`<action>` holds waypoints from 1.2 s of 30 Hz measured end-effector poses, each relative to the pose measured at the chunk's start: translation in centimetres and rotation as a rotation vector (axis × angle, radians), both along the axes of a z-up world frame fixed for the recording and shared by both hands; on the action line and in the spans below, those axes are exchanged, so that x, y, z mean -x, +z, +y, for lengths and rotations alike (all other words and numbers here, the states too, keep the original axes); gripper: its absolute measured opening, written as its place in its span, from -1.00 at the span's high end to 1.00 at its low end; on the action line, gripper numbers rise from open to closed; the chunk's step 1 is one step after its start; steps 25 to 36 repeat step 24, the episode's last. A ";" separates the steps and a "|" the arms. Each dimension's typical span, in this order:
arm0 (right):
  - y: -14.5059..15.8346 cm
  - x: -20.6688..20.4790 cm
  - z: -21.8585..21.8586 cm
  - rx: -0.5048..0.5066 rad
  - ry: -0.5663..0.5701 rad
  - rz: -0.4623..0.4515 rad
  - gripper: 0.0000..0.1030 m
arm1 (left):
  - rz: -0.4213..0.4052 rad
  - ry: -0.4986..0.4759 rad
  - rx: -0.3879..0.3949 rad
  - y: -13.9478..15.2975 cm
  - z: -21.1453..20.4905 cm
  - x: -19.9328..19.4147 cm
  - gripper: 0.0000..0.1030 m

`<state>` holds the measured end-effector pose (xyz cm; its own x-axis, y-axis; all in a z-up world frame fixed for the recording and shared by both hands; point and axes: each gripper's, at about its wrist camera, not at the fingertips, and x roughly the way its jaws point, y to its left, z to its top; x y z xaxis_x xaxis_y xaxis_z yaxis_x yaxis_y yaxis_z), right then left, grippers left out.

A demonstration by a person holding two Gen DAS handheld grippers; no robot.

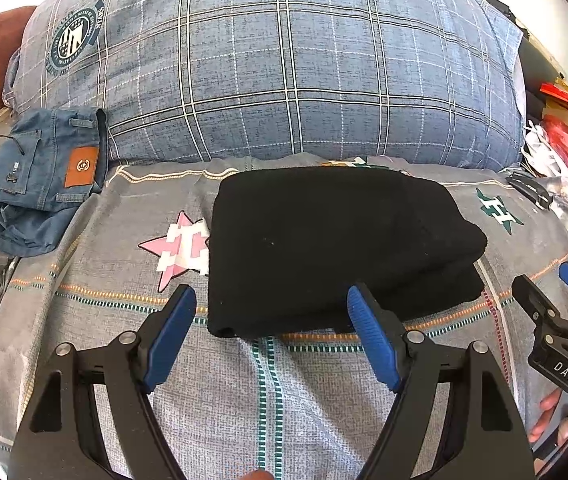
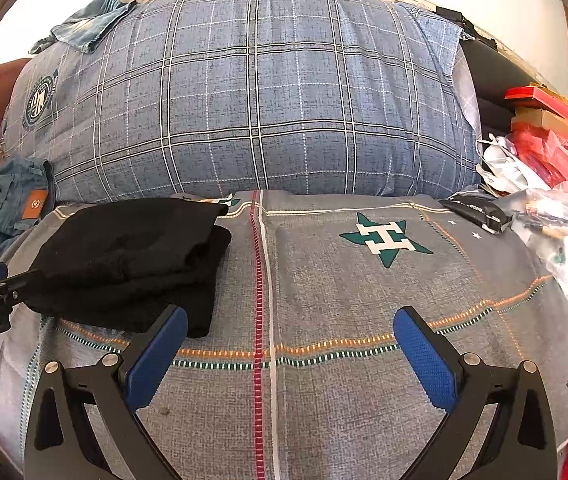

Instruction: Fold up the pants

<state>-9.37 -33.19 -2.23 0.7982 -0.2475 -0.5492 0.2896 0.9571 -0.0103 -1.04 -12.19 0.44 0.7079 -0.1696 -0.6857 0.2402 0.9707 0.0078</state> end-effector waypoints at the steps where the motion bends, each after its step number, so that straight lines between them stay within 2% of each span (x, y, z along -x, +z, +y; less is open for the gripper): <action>1: 0.0 0.0 0.0 0.000 -0.001 0.001 -0.99 | 0.002 0.000 0.002 0.0 0.0 0.0 -0.52; 12: -0.1 0.0 -0.1 -0.003 -0.004 0.010 -0.99 | -0.029 -0.014 -0.009 0.2 -0.4 0.6 -0.52; 18: -0.2 0.1 -0.3 -0.009 -0.018 0.012 -0.99 | -0.041 -0.009 0.010 0.5 -0.1 0.7 -0.52; 20: -0.2 0.1 -0.5 -0.016 -0.023 0.012 -0.99 | -0.045 -0.002 0.014 0.6 0.0 0.7 -0.59; 36: -0.2 0.2 -0.7 -0.019 -0.029 0.010 -0.99 | -0.030 0.003 0.019 0.7 0.0 0.6 -0.60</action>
